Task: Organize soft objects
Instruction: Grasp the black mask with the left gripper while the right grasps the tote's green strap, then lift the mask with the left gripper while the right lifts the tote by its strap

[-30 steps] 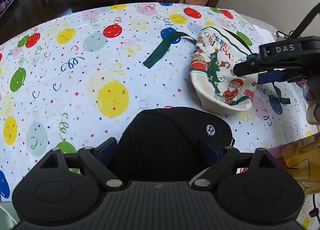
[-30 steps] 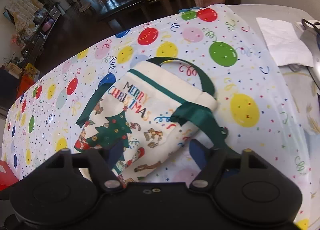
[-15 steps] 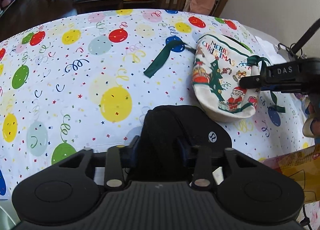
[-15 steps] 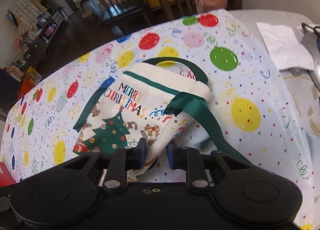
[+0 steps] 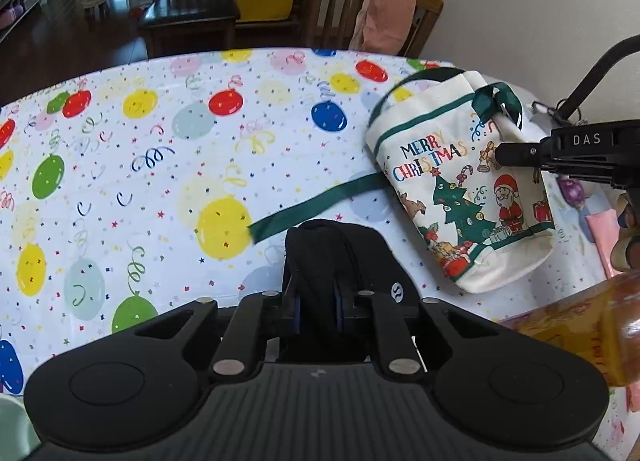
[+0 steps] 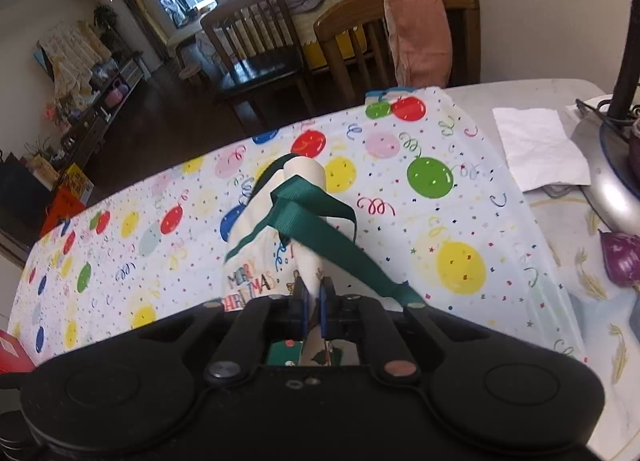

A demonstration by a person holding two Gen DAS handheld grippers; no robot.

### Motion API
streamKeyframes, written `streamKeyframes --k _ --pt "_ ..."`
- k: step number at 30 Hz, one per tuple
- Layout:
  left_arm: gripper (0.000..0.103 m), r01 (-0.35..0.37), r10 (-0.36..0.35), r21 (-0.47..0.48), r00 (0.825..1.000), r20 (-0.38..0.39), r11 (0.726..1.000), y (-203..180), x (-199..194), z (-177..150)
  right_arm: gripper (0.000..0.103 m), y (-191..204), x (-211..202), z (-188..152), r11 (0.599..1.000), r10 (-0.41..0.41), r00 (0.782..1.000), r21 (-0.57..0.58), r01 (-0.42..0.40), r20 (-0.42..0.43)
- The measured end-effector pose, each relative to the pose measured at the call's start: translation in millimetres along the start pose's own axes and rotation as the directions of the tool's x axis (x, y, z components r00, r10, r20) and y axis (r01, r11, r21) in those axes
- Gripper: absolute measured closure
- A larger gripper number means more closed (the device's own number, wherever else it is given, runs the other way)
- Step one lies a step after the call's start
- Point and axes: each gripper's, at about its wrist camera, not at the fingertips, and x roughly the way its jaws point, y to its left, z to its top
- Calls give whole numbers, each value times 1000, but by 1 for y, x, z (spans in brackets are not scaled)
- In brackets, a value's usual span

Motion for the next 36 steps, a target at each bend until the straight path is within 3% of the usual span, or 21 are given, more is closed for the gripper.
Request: streamKeyframes --k 10,17,24,36 --pt "92 24 -24 11 998 58 1000 -1 -37 8 99 7 -51 11 999 5 992 42 -11 124" --pt "92 56 -55 -15 998 34 998 7 -40 2 99 14 -85 11 1000 5 982 16 -8 191" --pt "94 27 -27 -25 999 18 999 12 -34 -4 99 0 -99 2 998 -7 976 60 -6 216" --pt "97 109 -111 29 991 80 994 13 -96 -1 99 -19 -165 -24 997 -39 961 73 20 275"
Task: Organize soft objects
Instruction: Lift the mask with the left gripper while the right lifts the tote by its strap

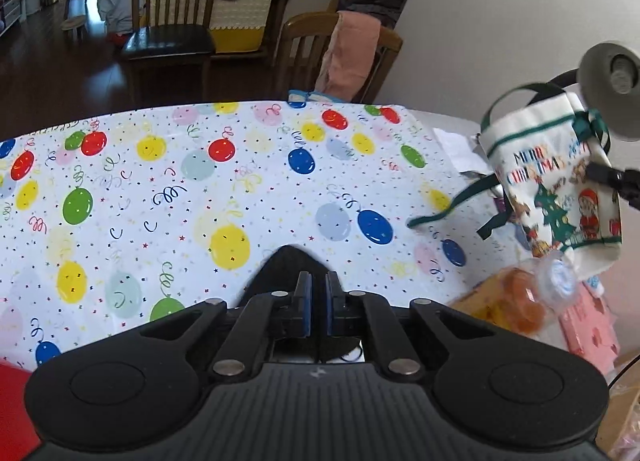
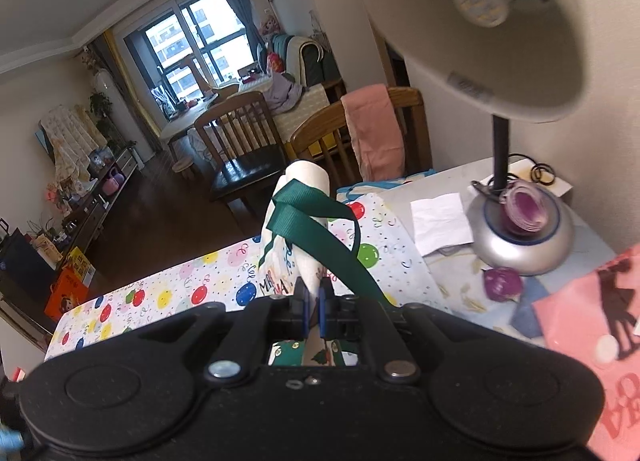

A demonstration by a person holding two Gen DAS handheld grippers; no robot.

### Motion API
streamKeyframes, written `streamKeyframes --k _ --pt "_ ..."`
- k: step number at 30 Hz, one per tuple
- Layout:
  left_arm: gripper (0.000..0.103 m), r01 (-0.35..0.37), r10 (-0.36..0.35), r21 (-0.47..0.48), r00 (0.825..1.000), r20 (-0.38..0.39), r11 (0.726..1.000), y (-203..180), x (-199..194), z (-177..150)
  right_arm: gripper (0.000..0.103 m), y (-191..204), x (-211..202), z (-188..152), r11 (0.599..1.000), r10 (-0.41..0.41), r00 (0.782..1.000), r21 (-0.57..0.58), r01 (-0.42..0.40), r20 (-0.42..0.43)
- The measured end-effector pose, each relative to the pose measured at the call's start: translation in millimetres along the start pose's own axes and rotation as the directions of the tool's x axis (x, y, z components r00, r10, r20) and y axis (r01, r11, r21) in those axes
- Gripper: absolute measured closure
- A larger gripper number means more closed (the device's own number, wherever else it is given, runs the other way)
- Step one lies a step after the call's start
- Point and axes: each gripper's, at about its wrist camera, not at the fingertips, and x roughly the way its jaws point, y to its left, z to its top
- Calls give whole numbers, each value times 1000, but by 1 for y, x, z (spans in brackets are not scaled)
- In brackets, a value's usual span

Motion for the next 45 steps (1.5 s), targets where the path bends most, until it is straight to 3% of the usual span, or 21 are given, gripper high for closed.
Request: streamKeyframes --k 7,15,18,21,22,23,25,29,38,42,45 --pt "96 4 -4 17 1000 -17 1000 9 -13 -6 99 -5 -44 -18 1000 7 1000 -4 -6 14" --pt "95 -44 42 -27 997 -65 999 16 5 -3 99 -19 -45 -47 999 19 1000 34 -18 -16" --pt "89 -69 65 -35 993 -102 997 19 20 1 99 -22 -45 -53 999 24 999 41 -23 -22" --pt "76 -87 82 -31 989 -121 996 22 34 5 99 -27 -46 -62 998 35 999 45 -34 -29" --pt "63 -91 87 -30 988 -126 995 22 38 6 99 -28 -46 -64 998 37 999 48 -36 -33" --pt "36 -94 90 -29 987 -131 995 23 42 7 99 -29 -45 -66 998 40 998 50 -39 -37" --pt "18 -94 90 -28 987 -134 995 23 49 10 99 -32 -44 -70 998 41 998 55 -39 -44" --pt "18 -94 93 -1 984 -153 996 23 67 15 99 -38 -40 -76 997 43 997 68 -39 -60" --pt "17 -166 153 -38 962 -228 985 33 118 11 99 -46 -25 -88 996 37 995 86 -29 -95" --pt "17 -169 157 -34 963 -217 985 32 122 5 99 -46 -21 -91 995 39 994 91 -30 -105" --pt "26 -188 177 -43 965 -194 981 31 120 3 99 -47 -19 -92 995 41 993 97 -31 -110"
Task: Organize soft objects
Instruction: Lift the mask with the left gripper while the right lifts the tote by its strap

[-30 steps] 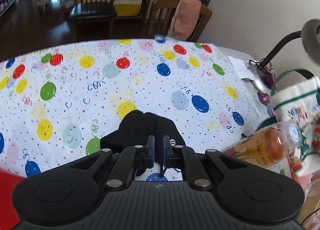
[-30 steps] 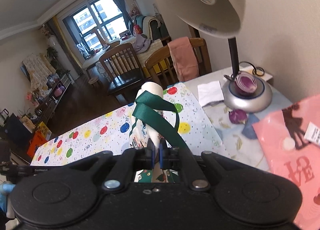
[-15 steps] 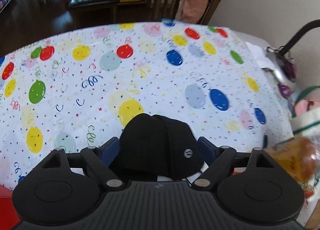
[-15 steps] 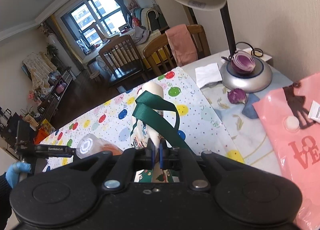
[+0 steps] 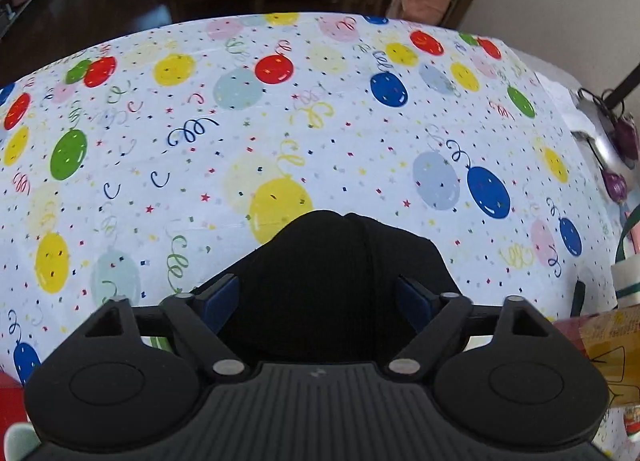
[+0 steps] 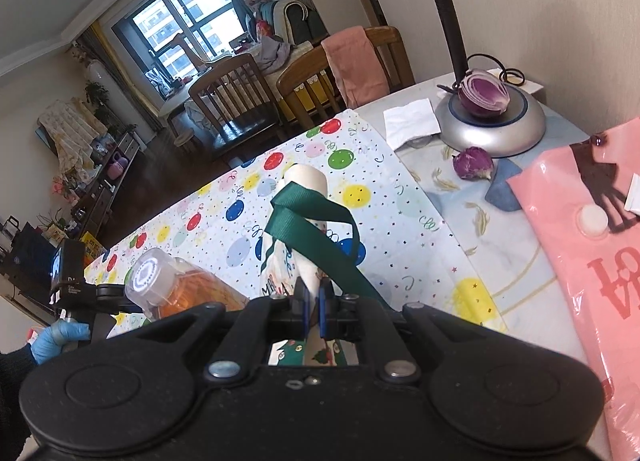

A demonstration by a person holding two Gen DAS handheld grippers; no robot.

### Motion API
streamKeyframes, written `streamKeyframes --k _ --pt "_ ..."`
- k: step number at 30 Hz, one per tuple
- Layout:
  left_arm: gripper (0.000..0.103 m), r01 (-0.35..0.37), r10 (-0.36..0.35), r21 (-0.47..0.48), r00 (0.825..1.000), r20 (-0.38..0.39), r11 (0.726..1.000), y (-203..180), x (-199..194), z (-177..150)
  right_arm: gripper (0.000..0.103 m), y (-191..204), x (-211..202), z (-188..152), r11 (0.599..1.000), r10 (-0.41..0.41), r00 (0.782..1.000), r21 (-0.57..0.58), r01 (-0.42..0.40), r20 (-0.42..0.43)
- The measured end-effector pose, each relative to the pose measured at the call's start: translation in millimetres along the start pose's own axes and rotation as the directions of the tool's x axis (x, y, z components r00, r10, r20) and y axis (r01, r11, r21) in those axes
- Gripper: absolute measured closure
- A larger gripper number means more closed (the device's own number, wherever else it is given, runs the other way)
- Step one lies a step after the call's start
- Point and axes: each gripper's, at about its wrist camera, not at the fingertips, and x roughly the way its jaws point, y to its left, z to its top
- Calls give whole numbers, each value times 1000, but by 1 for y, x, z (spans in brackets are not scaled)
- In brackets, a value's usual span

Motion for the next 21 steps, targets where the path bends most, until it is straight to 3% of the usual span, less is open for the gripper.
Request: streamKeyframes --k 3,4,5,15,18,21 --pt "48 -9 9 8 1000 5 1000 -1 0 -3 99 0 1 0 1000 -1 1000 1 1 -2" --pt "62 -15 15 20 1000 5 1000 -1 0 -5 99 0 1 0 1000 -2 1000 1 2 -2" --pt "70 -22 22 35 1000 5 999 -2 0 -6 99 0 2 0 1000 -3 1000 1 3 -2" --pt "78 -43 41 79 999 22 996 -4 -16 -18 99 2 -1 -4 1000 -8 1000 2 8 -1" --pt "78 -47 38 171 998 53 984 -13 -33 -26 99 1 -4 -4 1000 -2 1000 5 2 3" --pt "78 -8 -15 272 997 79 962 -24 -51 -30 99 0 -7 -5 1000 2 1000 10 -2 9"
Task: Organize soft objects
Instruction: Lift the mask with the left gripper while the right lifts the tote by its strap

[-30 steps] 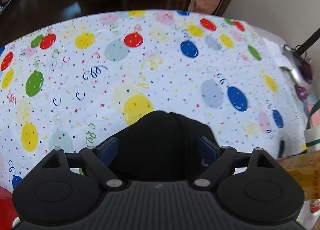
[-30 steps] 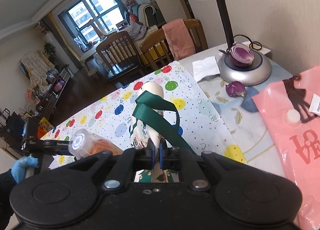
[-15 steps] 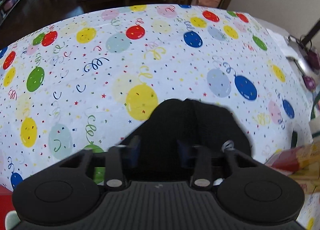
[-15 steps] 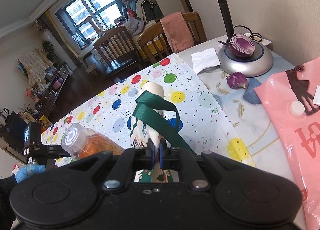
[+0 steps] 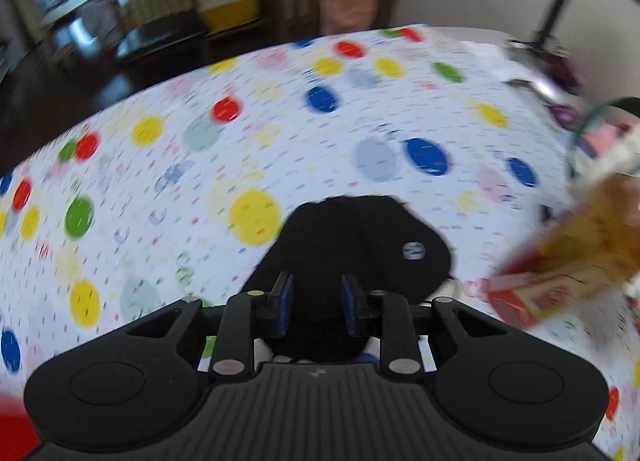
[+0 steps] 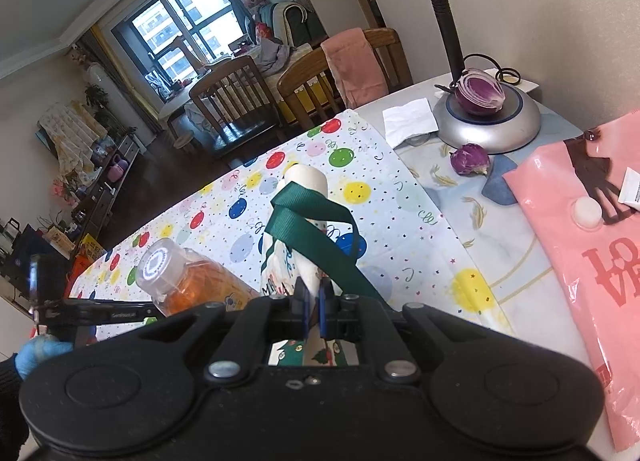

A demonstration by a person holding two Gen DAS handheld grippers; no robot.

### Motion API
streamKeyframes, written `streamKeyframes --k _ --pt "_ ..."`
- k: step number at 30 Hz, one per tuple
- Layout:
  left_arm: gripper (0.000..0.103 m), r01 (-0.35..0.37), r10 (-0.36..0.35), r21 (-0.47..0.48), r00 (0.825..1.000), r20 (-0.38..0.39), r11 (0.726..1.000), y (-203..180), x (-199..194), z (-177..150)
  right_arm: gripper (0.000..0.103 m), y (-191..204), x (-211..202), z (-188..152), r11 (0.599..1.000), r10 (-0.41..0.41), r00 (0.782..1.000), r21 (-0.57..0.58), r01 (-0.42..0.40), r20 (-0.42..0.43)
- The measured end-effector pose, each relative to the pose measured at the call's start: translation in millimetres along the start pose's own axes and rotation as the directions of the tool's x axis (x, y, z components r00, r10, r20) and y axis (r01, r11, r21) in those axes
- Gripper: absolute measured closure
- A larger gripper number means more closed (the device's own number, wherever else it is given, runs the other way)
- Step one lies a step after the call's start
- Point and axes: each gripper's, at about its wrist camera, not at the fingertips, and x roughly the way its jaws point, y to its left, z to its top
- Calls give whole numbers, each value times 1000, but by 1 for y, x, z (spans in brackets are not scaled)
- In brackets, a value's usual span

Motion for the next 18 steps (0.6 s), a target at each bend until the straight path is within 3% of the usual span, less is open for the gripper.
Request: streamKeyframes --k 3,4,5,6,11,18 --pt "72 74 -74 44 997 -2 996 -6 -6 7 99 -2 0 -1 1000 5 1000 5 -5 1" --pt "52 91 -91 46 996 -4 995 -7 -5 10 99 -3 1 -1 1000 7 1000 8 -7 0" --pt "18 99 -99 49 995 -7 994 -8 -3 13 99 -4 2 -1 1000 8 1000 11 -8 -1" --pt "9 101 -101 54 995 -3 993 -10 -1 16 99 -5 2 -1 1000 9 1000 12 -9 -2" --pt "7 150 -149 61 989 -21 987 -14 15 30 99 -6 3 -1 1000 7 1000 12 -7 -5" --pt "7 107 -102 79 993 -65 991 -14 54 42 99 -9 8 -2 1000 0 1000 12 0 -17"
